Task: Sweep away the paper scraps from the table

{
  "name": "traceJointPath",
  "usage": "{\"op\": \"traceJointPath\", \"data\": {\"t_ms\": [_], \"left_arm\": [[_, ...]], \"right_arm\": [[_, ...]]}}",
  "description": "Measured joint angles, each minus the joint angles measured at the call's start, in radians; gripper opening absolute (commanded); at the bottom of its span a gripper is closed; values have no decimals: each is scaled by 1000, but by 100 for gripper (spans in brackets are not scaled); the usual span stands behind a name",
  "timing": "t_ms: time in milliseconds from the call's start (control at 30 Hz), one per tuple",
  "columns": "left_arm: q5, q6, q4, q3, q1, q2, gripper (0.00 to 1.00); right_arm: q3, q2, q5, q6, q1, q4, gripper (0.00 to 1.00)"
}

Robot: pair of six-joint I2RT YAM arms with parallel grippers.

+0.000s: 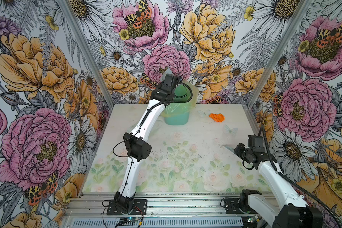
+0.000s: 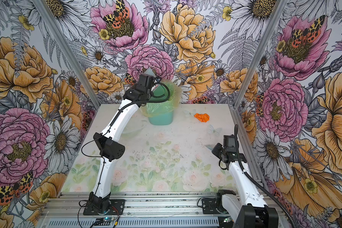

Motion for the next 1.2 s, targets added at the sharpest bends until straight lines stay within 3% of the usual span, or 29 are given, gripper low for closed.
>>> {"op": "traceJointPath", "data": {"t_ms": [167, 300, 767, 1200], "left_arm": [[-128, 228, 200, -96, -22, 13, 0], [-164, 321, 277, -108, -35, 35, 0], [-215, 472, 419, -145, -43, 35, 0], [-218, 563, 441, -218, -43, 12, 0]], "right_arm": [[0, 0, 0, 0, 0, 0, 0], [0, 0, 0, 0, 0, 0, 0], [0, 0, 3, 0, 3, 0, 0], [-11, -1, 7, 0, 5, 0, 1]]}}
